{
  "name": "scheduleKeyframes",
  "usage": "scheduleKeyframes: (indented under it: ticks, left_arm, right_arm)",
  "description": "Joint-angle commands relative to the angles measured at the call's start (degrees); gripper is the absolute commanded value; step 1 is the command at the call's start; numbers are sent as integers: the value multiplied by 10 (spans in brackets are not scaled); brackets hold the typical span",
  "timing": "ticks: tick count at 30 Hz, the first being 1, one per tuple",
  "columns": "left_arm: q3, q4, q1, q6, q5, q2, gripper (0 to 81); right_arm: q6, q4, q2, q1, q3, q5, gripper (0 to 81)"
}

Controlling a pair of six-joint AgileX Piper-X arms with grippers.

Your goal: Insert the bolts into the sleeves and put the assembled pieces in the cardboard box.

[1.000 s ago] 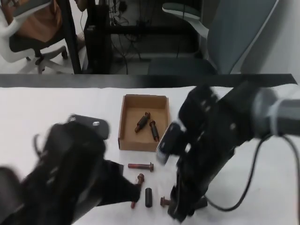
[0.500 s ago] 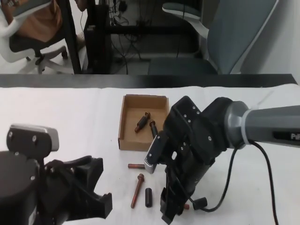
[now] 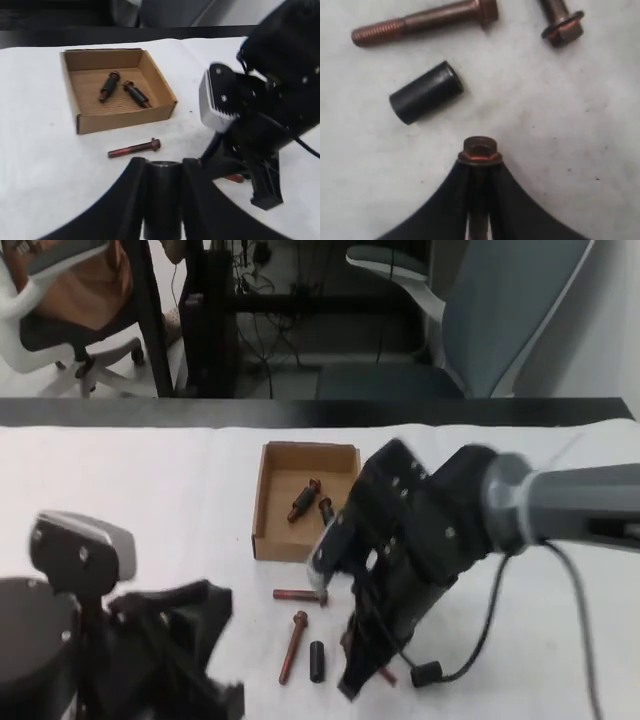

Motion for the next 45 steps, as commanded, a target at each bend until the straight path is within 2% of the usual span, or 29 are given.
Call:
scheduleKeyframes:
  ticks: [1,3,7,10,14,22,28,38,45]
  left_arm:
    - [36,-95,-2,22,79,-5,18]
    - [77,-177,-2,36,97,-2,18]
    - [155,-303,-7,41,84,11,18]
    - [156,-346,-12,41,79,31,18]
    - [156,-411,-12,41,101,72,18]
    - [156,-532,-49,62,110,185,18]
    - [156,-596,-63,72,106,235,18]
    - [156,-683,-62,72,67,236,18]
    - [156,-688,-62,72,55,236,18]
  right_arm:
    - [40,-59,-96,1,10,-9,4]
    - [66,-117,-153,5,34,-21,4]
    - [137,-281,-268,23,120,-28,4]
    - [205,-421,-322,46,188,-69,4]
    - [248,-579,-323,96,251,-50,4]
    - [299,-728,-256,157,264,-25,4]
    - [304,-726,-251,158,263,-20,4]
    - [290,-706,-251,158,263,-6,4]
    - [272,-705,-251,158,263,8,4]
